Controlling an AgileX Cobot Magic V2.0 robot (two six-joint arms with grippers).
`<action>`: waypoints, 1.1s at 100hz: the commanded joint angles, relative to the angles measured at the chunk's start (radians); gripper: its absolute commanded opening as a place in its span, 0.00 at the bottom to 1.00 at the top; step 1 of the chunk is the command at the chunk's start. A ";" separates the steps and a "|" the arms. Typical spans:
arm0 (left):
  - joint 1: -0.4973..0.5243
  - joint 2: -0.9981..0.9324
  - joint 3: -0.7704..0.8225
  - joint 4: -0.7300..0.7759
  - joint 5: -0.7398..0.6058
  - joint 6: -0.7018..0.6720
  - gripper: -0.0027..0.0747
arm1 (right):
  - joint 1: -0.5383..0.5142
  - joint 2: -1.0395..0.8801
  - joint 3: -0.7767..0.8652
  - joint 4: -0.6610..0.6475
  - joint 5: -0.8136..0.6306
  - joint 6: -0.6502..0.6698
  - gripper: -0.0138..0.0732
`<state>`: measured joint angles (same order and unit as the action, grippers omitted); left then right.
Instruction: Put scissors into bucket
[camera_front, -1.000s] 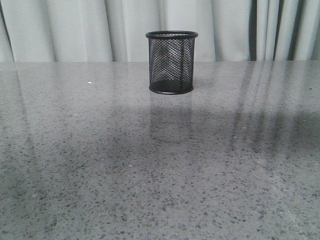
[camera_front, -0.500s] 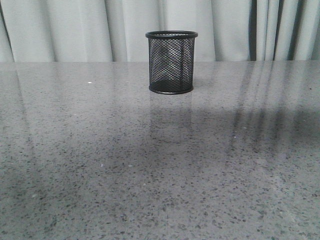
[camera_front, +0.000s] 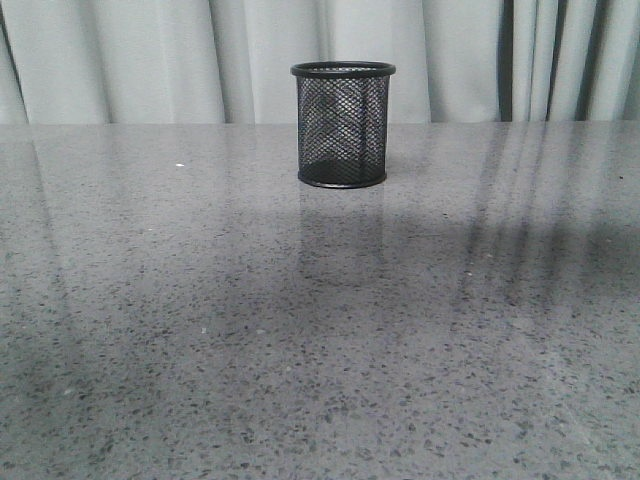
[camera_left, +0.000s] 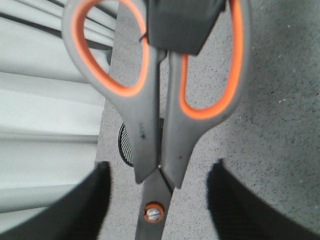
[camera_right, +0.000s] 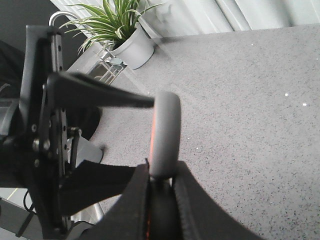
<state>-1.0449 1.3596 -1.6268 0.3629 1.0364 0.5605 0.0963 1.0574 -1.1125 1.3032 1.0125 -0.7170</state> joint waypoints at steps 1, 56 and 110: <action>0.013 -0.040 -0.034 0.059 -0.049 -0.042 0.72 | -0.001 -0.010 -0.030 0.065 -0.025 -0.013 0.09; 0.543 -0.248 -0.034 0.003 -0.049 -0.149 0.67 | -0.004 0.092 -0.198 -0.324 -0.161 0.150 0.10; 0.832 -0.274 -0.034 -0.173 -0.134 -0.149 0.67 | 0.042 0.387 -0.590 -0.804 -0.001 0.361 0.10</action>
<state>-0.2182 1.0840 -1.6306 0.2147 0.9905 0.4250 0.1196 1.4386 -1.6217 0.5306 1.0324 -0.3695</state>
